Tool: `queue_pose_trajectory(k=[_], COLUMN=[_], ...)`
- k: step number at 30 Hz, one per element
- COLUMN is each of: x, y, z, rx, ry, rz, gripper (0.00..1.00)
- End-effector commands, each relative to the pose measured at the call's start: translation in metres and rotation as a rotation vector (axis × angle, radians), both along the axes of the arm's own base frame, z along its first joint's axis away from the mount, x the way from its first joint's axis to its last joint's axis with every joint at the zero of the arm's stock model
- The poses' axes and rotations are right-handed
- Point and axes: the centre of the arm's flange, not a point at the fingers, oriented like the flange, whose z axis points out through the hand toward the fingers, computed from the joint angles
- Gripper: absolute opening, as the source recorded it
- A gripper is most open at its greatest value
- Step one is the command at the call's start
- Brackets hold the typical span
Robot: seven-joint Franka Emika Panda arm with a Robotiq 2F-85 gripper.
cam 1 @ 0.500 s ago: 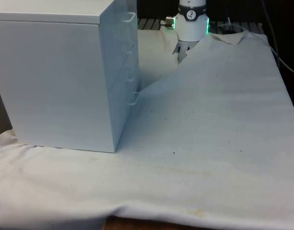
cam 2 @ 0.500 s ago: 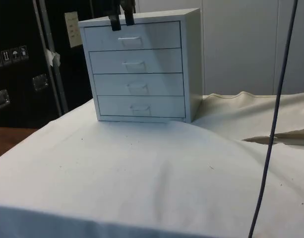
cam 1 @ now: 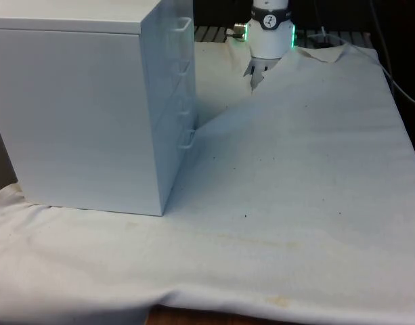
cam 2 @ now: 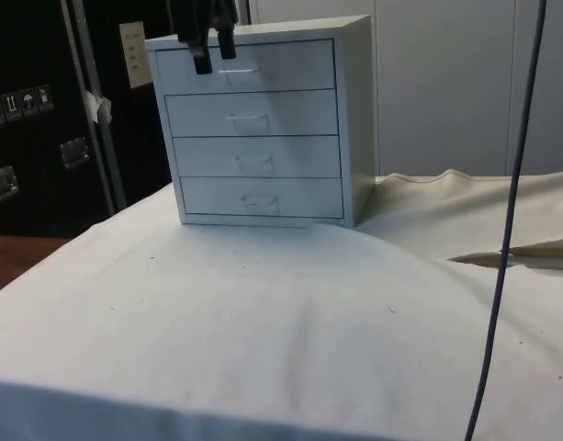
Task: Open the drawer, then close it.
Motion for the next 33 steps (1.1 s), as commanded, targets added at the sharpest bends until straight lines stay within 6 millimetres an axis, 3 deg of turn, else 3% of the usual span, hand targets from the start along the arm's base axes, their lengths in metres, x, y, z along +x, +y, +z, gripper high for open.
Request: queue_pose_trajectory(k=[1, 33], x=[0.001, 0.004], y=[0.000, 0.012], z=[0.001, -0.003], rx=[-0.020, -0.253], ry=[-0.007, -0.020], rz=[0.009, 0.038], gripper=[1.00, 1.00])
